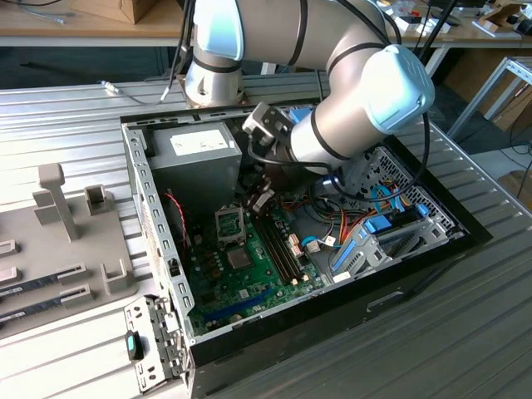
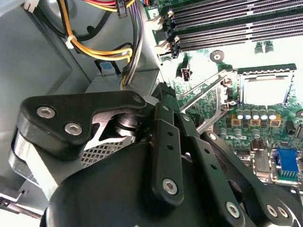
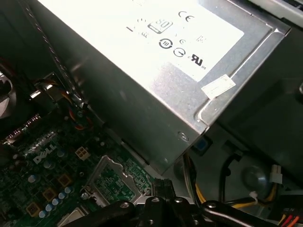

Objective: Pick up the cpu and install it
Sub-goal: 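Close the cpu cover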

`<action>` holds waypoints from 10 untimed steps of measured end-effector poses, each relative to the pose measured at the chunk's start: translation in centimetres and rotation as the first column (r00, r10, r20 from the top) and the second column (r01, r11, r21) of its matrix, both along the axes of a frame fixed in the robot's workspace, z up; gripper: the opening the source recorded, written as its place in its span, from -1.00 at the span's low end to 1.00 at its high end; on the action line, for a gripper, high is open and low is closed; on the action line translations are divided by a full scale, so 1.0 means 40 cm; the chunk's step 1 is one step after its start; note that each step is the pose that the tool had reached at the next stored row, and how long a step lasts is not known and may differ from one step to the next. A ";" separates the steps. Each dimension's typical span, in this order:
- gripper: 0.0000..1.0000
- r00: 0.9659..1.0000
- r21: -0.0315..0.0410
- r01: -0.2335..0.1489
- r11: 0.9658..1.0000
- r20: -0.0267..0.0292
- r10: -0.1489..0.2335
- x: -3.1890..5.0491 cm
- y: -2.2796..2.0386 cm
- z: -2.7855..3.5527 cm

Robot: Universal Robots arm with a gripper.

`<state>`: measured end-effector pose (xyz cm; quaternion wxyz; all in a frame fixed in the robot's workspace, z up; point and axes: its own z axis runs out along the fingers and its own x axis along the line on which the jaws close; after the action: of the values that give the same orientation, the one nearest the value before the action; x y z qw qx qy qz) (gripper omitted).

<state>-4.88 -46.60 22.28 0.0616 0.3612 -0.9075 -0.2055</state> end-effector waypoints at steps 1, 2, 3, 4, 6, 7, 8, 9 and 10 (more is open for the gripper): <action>-0.79 1.000 0.000 0.000 1.000 0.000 0.000 0.000 0.000 0.001; -0.79 1.000 0.001 -0.002 1.000 0.000 0.002 0.000 -0.001 0.002; -0.79 1.000 0.001 -0.004 1.000 0.000 0.004 0.000 -0.001 0.004; -0.79 1.000 0.002 -0.006 1.000 0.000 0.006 0.000 -0.001 0.005; -0.79 1.000 0.003 -0.010 1.000 0.000 0.010 0.000 -0.002 0.007; -0.79 1.000 0.003 -0.012 1.000 0.000 0.012 0.000 -0.002 0.008; -0.79 1.000 0.004 -0.014 1.000 0.000 0.014 -0.001 -0.003 0.010; -0.79 1.000 0.005 -0.015 1.000 0.000 0.015 -0.001 -0.003 0.011; -0.79 1.000 0.007 -0.017 1.000 0.000 0.017 -0.001 -0.003 0.012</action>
<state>-4.91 -46.74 22.77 0.0620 0.3692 -0.9036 -0.2081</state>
